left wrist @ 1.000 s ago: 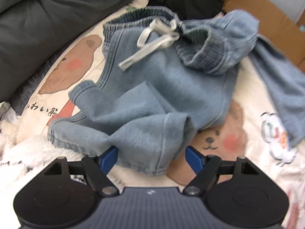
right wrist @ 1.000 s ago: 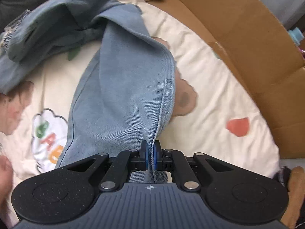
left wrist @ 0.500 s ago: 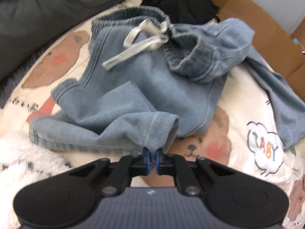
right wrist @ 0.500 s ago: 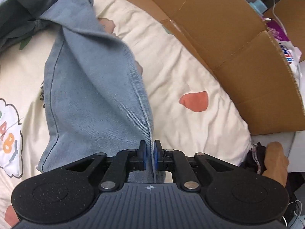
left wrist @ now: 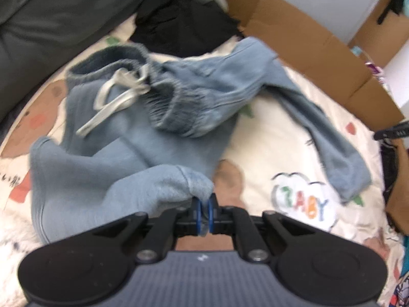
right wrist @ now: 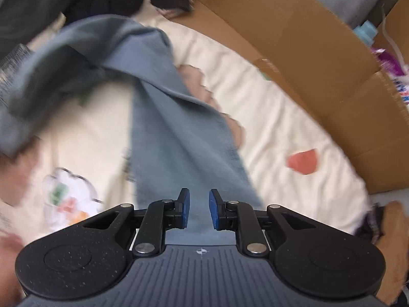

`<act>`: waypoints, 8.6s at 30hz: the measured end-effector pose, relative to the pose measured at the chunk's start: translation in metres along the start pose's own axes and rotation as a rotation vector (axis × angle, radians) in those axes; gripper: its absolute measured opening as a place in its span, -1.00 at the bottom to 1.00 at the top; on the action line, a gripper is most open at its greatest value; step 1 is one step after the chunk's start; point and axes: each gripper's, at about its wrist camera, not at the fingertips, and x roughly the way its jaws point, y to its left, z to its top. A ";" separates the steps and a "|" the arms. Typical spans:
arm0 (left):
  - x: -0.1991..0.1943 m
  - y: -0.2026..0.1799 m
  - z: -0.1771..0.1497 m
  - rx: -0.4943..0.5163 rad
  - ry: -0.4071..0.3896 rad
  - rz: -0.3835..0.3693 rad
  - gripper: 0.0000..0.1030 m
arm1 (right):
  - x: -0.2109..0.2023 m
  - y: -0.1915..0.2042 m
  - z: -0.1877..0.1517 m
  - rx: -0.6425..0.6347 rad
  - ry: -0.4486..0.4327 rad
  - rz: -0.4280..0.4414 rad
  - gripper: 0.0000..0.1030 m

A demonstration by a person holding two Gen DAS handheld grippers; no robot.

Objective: Fold clothes
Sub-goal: 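Lay the jeans flat on the bed and open both grippers, then move both tools back above the spread jeans, then move both tools down toward the elastic waistband with white drawstring, then close the right gripper on the waistband while the left gripper grasps it too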

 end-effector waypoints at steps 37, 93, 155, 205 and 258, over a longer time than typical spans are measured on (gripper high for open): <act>-0.067 -0.205 0.088 0.149 -0.033 -0.336 -0.94 | -0.166 -0.008 -0.014 0.315 -0.195 0.246 -0.20; -0.090 -0.003 0.112 -0.127 -0.031 0.116 0.51 | -0.153 0.106 0.041 0.127 -0.240 0.193 -0.10; 0.054 0.165 0.007 -0.369 -0.039 0.175 0.21 | 0.049 0.261 0.052 -0.767 -0.403 0.191 -0.13; 0.047 0.182 -0.003 -0.498 -0.147 0.245 0.21 | 0.079 0.322 0.006 -1.263 -0.633 -0.119 -0.67; 0.117 0.200 0.078 -0.084 -0.115 0.091 -0.77 | 0.065 0.260 0.227 -0.537 -0.543 0.008 -0.78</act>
